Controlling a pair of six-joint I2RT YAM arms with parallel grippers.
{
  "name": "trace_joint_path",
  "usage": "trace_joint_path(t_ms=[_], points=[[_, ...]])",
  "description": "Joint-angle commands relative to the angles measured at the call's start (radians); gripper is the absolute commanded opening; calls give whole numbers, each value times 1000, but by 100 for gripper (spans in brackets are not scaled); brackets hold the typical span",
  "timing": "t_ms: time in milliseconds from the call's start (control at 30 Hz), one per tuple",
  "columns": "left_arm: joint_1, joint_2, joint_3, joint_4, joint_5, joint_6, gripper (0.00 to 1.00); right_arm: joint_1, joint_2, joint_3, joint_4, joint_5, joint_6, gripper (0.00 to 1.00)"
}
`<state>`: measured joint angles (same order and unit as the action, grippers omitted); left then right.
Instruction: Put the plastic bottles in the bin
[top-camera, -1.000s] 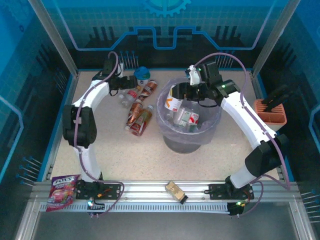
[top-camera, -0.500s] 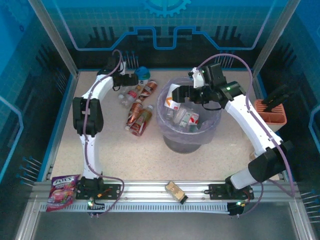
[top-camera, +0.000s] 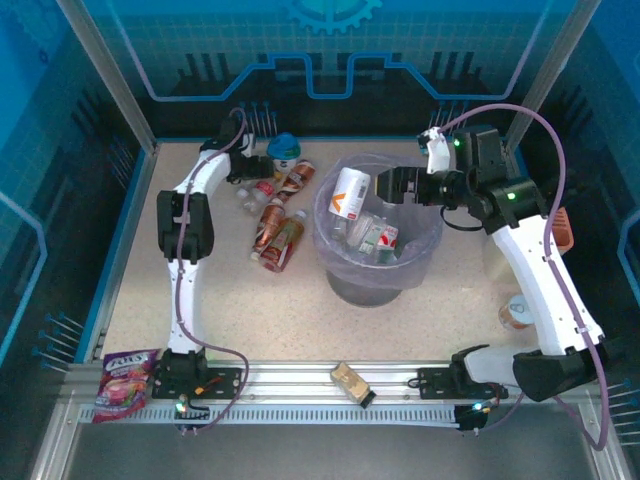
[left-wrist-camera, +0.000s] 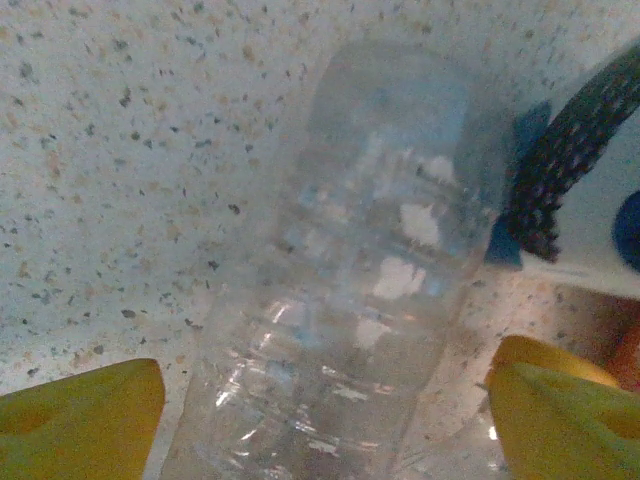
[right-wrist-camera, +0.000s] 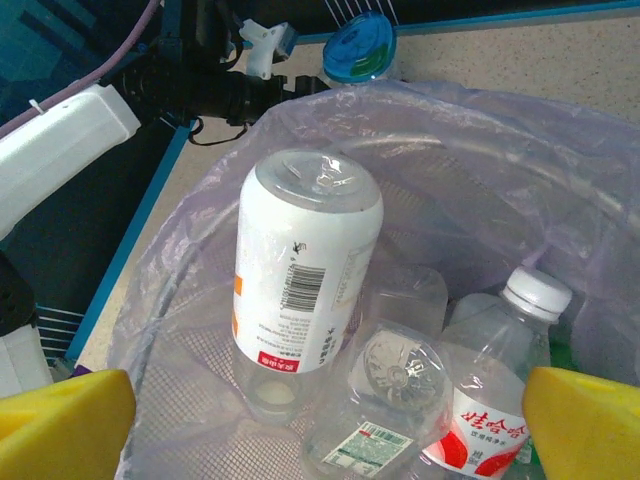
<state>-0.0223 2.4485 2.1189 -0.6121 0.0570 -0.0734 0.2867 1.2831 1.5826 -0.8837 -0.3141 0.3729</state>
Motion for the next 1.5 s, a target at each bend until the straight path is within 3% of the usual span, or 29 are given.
trace_joint_path(t_ms=[0,133,567,767,933,1200,1467], points=[[9,30,41,-47,-20,5,79,-17,-33,5,-44,3,-22,100],[10,33,26,-32,-56,1,64,-26,-52,-13,-44,3,-17,100],[9,-136,-80,66,-66,1,52,-32,-109,-25,-51,10,-10,100],[8,-334,-182,95,-59,-4,51,-31,-133,-29,2,-25,25,100],[-7,-594,-365,137,44,-54,51,11,-89,6,103,-75,66,99],[-180,-993,-654,191,137,-51,50,176,97,164,217,-77,70,100],[-349,-1214,-816,297,205,-152,47,258,279,272,329,-133,132,100]])
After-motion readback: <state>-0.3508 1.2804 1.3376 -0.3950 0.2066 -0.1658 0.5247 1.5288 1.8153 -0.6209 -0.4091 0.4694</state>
